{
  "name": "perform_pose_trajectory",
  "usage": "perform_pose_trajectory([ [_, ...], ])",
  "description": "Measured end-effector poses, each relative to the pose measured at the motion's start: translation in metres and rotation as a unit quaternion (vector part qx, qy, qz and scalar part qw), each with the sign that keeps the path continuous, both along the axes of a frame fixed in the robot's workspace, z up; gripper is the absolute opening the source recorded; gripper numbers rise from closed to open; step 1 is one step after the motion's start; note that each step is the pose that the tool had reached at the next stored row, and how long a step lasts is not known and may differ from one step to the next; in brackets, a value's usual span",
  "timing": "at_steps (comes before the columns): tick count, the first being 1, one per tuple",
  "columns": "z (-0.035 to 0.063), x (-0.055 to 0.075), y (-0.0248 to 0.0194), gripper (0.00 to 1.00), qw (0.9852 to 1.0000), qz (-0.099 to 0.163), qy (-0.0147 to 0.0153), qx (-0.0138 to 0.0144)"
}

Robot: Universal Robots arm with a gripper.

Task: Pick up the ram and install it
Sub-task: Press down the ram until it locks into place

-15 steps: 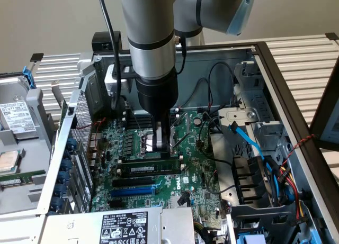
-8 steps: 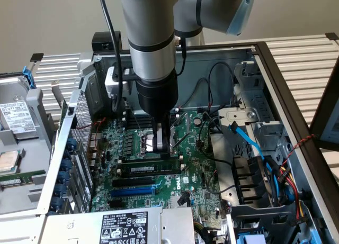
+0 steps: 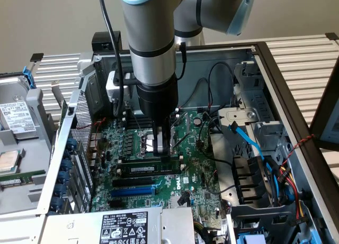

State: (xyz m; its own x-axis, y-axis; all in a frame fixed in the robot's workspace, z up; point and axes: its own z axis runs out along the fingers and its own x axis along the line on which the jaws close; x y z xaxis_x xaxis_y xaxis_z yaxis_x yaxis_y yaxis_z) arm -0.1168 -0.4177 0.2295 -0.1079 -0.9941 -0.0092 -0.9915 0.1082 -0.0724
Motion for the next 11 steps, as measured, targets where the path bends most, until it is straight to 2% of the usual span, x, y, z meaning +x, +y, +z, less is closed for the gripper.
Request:
perform_pose_trajectory([
  [11, -0.0011, 0.0, 0.0001, 0.1, 1.0, 0.0, -0.0002, 0.0004],
])
